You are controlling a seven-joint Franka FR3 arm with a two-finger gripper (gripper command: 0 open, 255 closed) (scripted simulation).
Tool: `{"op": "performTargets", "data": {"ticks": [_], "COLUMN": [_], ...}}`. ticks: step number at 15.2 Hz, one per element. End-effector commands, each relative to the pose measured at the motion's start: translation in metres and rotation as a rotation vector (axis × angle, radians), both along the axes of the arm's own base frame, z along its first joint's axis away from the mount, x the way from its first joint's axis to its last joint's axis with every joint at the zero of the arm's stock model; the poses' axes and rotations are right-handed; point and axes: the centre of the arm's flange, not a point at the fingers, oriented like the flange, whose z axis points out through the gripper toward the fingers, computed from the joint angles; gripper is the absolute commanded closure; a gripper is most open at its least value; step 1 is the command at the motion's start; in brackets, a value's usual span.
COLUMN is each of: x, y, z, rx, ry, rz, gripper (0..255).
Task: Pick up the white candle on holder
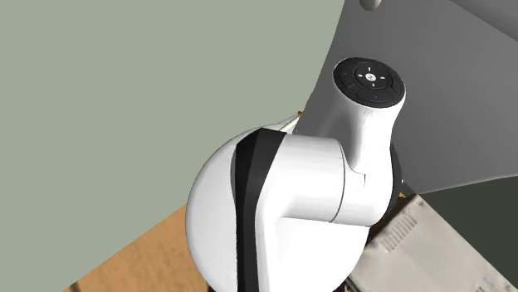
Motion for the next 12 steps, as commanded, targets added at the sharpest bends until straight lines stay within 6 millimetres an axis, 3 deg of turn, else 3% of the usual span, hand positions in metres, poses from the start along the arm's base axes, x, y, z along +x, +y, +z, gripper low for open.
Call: {"op": "performTargets", "data": {"ticks": [1,12], "x": [0.029,0.172], "y": [0.001,-0.021], "z": [-0.005,-0.028], "rx": [-0.007,-0.049], "ry": [0.005,0.033], "rz": [-0.019,-0.119], "gripper": [0,0]}}
